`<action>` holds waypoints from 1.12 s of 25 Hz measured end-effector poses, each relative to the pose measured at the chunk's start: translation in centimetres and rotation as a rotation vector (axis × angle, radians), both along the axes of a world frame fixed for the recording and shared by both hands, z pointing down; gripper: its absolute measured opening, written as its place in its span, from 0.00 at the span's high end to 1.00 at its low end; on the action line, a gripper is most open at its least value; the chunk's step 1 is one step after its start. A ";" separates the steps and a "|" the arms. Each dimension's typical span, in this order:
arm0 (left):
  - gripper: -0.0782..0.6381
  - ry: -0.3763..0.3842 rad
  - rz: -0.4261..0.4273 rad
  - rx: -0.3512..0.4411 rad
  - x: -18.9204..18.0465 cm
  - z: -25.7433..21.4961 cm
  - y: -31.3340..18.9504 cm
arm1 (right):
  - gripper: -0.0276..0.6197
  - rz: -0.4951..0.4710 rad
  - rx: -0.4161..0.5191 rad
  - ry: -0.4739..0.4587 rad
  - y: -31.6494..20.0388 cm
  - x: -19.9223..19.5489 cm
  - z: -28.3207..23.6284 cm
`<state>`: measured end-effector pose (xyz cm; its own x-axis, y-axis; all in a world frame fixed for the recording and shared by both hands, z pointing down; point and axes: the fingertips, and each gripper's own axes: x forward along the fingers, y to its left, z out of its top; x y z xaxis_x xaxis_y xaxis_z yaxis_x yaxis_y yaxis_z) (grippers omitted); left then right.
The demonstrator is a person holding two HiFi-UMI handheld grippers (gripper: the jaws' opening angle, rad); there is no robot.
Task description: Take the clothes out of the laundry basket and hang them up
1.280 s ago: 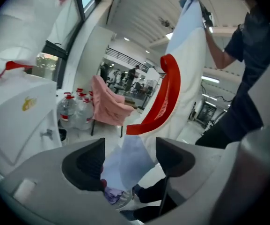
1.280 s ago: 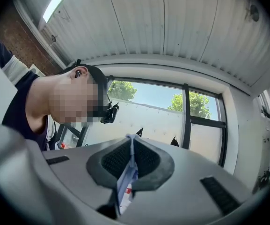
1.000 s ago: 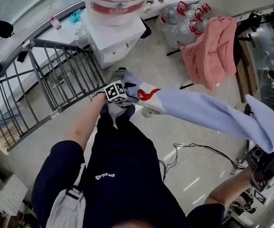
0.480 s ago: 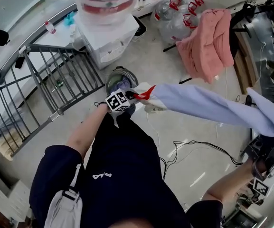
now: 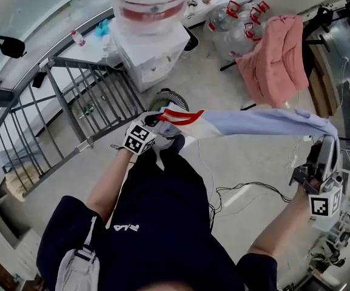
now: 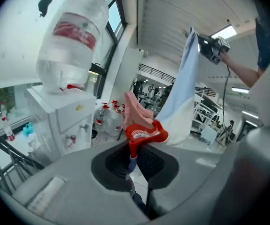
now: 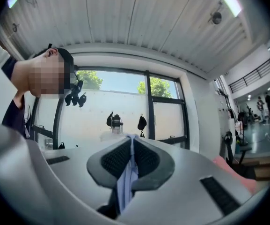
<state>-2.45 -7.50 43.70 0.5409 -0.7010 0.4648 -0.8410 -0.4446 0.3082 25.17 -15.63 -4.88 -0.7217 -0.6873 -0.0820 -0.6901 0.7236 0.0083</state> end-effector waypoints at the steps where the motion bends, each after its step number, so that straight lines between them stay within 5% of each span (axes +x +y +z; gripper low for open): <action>1: 0.85 -0.006 -0.028 0.017 -1.0 -1.0 0.0 | 0.93 0.021 -0.040 -0.005 -0.2 0.5 2.3; 7: 0.85 -0.045 -0.125 0.112 -4.8 -7.3 0.3 | 0.93 0.121 -0.261 0.027 0.1 3.1 16.4; 13: 0.85 -0.090 -0.194 0.267 -5.8 -15.2 2.0 | 0.93 0.113 -0.431 0.148 3.5 3.0 28.8; 17: 0.85 -0.131 -0.279 0.358 -6.7 -20.6 3.8 | 0.89 0.001 -0.514 0.155 6.6 1.1 33.7; 22: 0.85 -0.196 -0.366 0.441 -7.5 -26.5 7.8 | 0.53 -0.128 -0.511 0.242 9.4 -0.7 35.6; 28: 0.85 -0.246 -0.420 0.535 -7.3 -32.1 12.8 | 0.51 -0.493 -0.412 0.206 12.7 -9.2 33.6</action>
